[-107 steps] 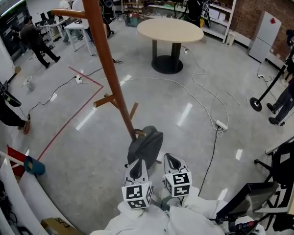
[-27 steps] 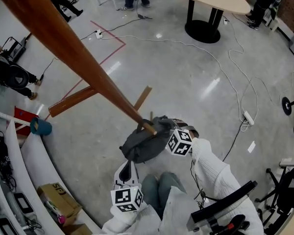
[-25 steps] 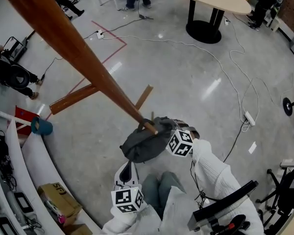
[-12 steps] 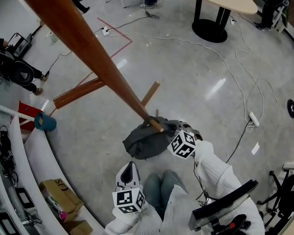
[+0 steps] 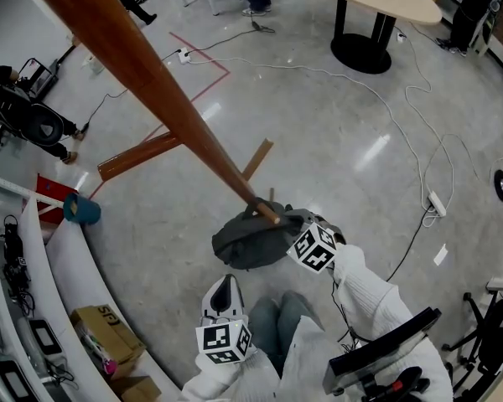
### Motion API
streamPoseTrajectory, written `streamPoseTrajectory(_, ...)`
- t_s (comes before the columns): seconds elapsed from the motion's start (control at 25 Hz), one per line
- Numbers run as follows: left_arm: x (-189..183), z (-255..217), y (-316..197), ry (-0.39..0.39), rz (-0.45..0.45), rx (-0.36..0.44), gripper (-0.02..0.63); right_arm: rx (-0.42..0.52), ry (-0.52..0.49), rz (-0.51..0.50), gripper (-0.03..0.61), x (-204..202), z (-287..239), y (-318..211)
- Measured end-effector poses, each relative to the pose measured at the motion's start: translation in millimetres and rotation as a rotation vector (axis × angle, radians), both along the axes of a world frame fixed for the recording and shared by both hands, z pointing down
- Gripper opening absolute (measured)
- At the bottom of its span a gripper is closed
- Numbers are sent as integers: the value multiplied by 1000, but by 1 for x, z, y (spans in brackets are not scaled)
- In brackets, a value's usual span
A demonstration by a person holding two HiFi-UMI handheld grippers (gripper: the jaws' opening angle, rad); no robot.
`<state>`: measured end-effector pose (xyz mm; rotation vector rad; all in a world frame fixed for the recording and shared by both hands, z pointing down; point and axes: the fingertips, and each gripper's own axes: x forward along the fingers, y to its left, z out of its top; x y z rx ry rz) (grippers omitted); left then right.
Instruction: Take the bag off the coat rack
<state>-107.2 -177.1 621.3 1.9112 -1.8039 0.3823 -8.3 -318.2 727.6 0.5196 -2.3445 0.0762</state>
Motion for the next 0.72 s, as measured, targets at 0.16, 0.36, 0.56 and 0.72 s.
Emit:
streamPoseTrajectory(0.16,4,-7,1,2,10,8,2,30,-13,38,75,4,-8,7)
streamPoseTrajectory(0.36,11,-13,5,20,31,8,2,71,-11,64,75,13,-26,14)
streamPoseTrajectory(0.56,20,-21,1,34,53,19,2,98,-29,81,75,20,-51,15)
streamPoseTrajectory(0.72,25,-31,0,41,74,34,2,104,-45,107,75,25,-68,21)
